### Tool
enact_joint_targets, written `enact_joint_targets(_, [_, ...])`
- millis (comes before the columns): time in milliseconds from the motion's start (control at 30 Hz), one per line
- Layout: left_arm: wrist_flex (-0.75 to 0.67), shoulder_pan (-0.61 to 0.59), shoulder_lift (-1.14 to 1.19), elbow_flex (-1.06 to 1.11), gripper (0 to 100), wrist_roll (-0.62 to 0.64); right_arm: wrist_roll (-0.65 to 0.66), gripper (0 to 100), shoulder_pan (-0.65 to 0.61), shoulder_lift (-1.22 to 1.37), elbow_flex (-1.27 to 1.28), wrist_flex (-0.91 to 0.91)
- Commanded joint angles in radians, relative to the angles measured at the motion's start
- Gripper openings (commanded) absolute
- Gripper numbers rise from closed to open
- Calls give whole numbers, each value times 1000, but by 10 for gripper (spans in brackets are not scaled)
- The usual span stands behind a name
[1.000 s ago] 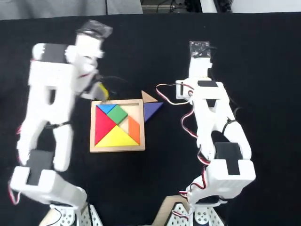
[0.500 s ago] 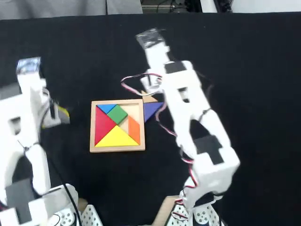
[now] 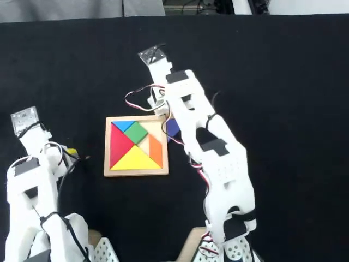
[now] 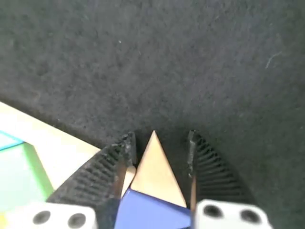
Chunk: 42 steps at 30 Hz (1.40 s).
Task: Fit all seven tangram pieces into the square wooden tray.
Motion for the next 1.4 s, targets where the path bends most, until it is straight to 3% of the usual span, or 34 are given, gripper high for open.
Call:
enact_joint_targets(0, [-29, 21, -31, -2, 263, 9, -8, 184, 75, 13, -68, 17])
enact_joint_targets(233, [-31, 24, -31, 2, 263, 9, -8, 184, 210, 12, -120, 69])
enact_joint_targets(533, [-32, 62, -28, 7, 263, 11, -25, 184, 206, 16, -234, 285])
enact_joint_targets(767, [-35, 62, -28, 7, 263, 11, -258, 188, 170, 13, -239, 307])
enact_joint_targets(1100, [-35, 62, -29, 7, 263, 11, -262, 189, 100, -4, -280, 351])
enact_joint_targets(1367, [-35, 62, -29, 7, 263, 11, -270, 262, 83, 1, -234, 348])
